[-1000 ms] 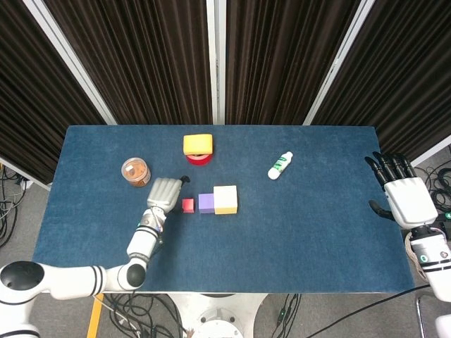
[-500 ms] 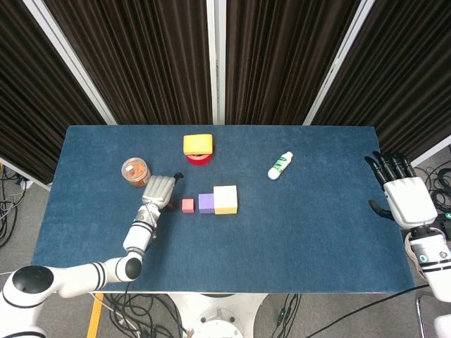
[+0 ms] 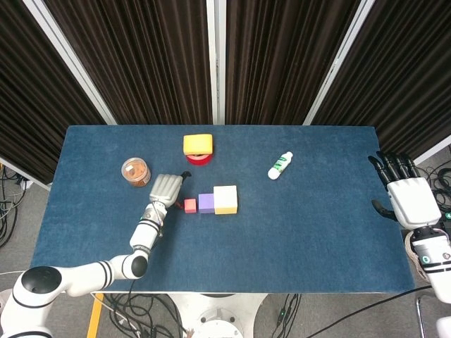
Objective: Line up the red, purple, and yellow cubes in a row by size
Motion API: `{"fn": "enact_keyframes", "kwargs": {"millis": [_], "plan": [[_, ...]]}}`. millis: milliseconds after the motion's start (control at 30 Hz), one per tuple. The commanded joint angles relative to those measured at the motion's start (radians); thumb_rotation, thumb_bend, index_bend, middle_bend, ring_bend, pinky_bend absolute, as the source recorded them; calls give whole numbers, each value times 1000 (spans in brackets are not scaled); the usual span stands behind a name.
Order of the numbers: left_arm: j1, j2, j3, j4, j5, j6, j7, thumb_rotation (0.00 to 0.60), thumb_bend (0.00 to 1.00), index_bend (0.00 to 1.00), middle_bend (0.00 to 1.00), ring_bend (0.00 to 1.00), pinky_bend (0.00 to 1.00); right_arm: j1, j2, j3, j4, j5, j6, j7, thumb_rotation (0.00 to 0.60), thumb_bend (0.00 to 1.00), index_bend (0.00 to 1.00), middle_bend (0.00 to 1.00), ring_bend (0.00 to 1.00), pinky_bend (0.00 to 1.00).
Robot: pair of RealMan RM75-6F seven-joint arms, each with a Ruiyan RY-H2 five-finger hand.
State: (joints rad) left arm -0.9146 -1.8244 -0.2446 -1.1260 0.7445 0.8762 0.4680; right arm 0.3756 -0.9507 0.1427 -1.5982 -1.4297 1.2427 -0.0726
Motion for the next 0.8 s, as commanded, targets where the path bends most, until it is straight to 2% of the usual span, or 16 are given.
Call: {"fn": "enact_keyframes", "kwargs": {"millis": [33,800], "plan": [[-1,-3,-2,1,-4,-2,4,600,119,267,810,909,957,-2,2,1,-1,2,2,1,600,168,0,34,0,0],[-15,-25,-27,24,18,-34,-21,600,118,262,810,905,952,-6,1,1,4,10,-4,-1,600,166,0,34,0,0]]}}
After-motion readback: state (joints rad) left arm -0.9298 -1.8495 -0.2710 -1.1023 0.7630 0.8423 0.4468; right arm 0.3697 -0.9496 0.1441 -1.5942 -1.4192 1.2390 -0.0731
